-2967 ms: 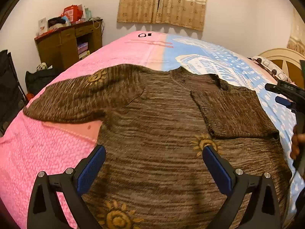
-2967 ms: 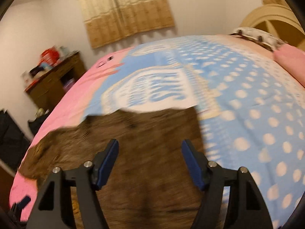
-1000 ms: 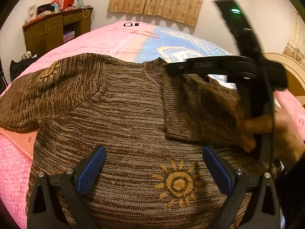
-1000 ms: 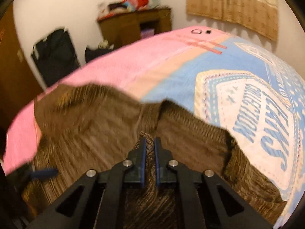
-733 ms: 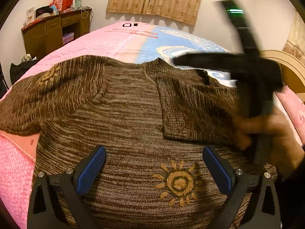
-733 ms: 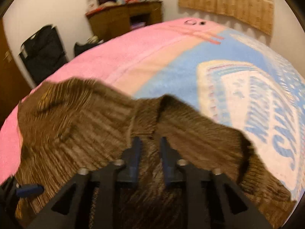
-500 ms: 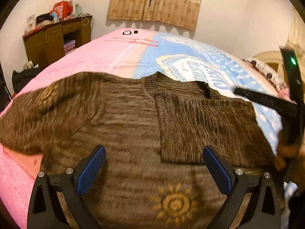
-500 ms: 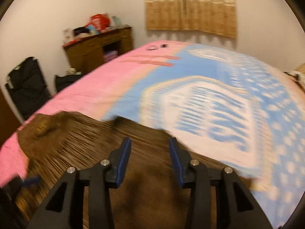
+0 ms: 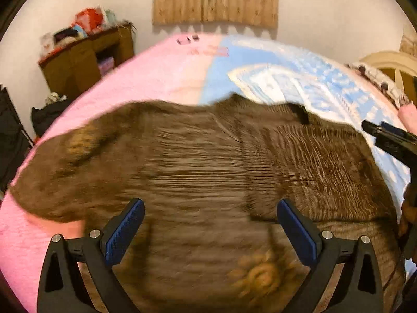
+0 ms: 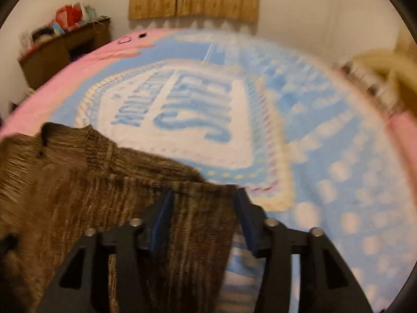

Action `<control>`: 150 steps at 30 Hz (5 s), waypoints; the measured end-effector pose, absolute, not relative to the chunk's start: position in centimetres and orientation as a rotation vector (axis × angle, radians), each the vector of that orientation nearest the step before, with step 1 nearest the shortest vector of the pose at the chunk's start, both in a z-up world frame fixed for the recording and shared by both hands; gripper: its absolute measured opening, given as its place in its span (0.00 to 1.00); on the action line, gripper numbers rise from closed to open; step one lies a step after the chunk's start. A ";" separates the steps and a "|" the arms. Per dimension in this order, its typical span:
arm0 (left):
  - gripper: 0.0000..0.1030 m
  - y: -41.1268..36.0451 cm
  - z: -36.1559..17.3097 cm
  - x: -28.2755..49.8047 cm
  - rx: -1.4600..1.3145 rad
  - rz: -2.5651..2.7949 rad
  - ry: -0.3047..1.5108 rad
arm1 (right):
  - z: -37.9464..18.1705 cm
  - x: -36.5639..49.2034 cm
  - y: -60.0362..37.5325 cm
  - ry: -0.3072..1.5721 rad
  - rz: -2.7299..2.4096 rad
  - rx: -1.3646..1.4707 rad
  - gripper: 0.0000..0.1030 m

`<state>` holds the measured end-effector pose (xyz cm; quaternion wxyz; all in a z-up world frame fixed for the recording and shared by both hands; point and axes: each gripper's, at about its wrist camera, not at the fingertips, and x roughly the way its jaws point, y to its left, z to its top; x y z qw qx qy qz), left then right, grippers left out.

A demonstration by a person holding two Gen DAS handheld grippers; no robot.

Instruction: Fold small clothes

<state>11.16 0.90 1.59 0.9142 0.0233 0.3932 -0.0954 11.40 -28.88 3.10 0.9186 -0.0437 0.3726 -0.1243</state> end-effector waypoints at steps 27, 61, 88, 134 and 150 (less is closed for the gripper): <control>0.24 33.0 -1.0 14.1 -0.716 0.203 0.730 | 2.9 4.2 -6.4 0.686 0.271 -0.050 0.83; 0.04 8.7 3.9 9.8 -0.148 -0.422 0.597 | 2.0 11.7 -9.5 0.830 0.572 0.576 0.92; 0.08 10.9 1.1 5.8 -0.171 -0.473 0.822 | -1.1 13.1 -9.7 0.927 0.589 0.679 0.96; 0.08 13.5 -0.1 4.7 -0.311 -0.337 0.797 | 1.0 13.5 -3.7 0.837 0.310 -0.018 0.14; 0.08 11.9 0.0 6.6 -0.292 -0.260 0.804 | 3.6 10.9 -15.1 0.783 0.090 -0.162 0.15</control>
